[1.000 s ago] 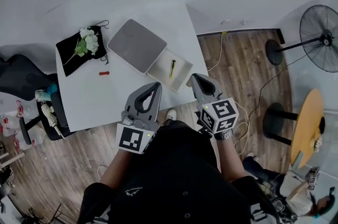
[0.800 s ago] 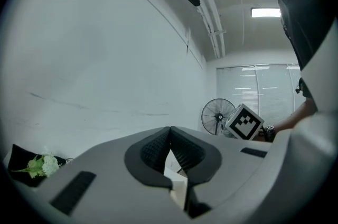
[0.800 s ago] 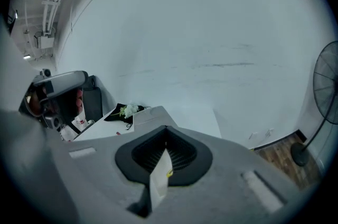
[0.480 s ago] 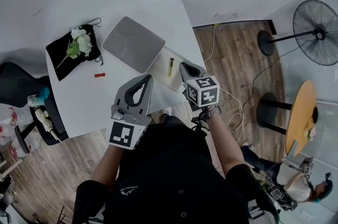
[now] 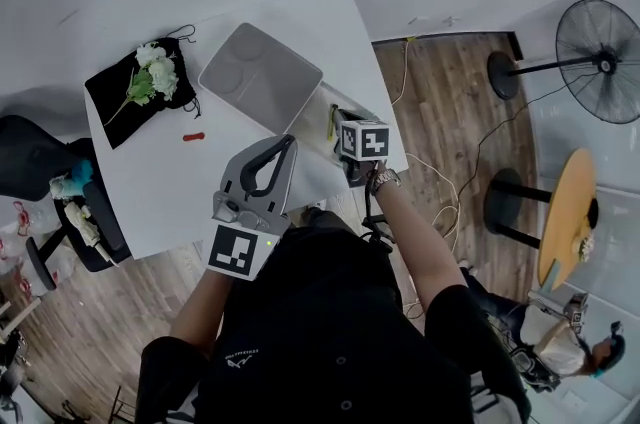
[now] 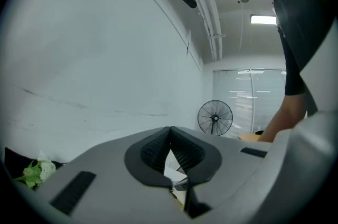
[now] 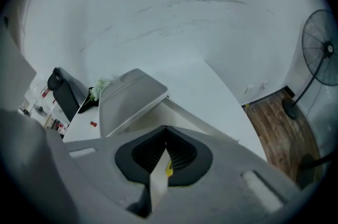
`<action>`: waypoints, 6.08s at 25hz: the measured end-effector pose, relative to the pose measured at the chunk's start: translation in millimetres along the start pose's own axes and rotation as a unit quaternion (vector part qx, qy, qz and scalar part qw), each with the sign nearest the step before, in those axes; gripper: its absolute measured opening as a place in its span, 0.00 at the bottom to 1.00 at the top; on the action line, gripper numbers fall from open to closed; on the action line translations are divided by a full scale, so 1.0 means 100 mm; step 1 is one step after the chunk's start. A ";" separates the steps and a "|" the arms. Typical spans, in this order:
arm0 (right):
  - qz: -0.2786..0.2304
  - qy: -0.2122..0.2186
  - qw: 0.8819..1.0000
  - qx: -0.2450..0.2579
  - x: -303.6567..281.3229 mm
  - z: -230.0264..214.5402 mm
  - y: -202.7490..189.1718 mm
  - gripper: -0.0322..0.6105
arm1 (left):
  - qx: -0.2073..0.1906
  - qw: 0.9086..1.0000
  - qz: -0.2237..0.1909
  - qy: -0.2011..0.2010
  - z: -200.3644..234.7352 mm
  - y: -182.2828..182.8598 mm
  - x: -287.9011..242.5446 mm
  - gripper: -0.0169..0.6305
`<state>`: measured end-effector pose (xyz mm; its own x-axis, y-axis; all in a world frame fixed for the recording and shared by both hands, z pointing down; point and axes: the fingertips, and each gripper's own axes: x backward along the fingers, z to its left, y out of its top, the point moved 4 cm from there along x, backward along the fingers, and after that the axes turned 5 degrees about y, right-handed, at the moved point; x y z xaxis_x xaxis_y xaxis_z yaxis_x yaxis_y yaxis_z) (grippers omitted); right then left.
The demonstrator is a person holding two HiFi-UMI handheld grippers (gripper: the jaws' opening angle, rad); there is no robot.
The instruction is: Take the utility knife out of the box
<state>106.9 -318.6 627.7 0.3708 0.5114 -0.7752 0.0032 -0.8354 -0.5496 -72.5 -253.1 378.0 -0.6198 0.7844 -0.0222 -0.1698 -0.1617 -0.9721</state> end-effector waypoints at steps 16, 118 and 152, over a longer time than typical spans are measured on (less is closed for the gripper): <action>0.057 -0.105 0.993 -0.016 -0.38 -0.17 -0.16 0.15 | 0.000 0.999 0.002 0.040 0.33 0.00 0.31 0.03; -0.286 0.166 0.932 0.144 3.16 -0.04 0.07 0.15 | -0.077 0.989 -0.026 0.126 -1.70 -0.26 0.48 0.03; -0.329 0.199 0.912 0.145 3.47 -0.09 -0.73 0.15 | -0.074 0.990 -0.012 0.122 -1.98 -0.47 0.54 0.03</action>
<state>244.0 -81.9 401.2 0.6848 0.7209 -0.1059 0.1224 -0.2571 -0.9586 53.7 -84.3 376.7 -0.4095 0.9116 -0.0365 -0.0574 -0.0657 -0.9962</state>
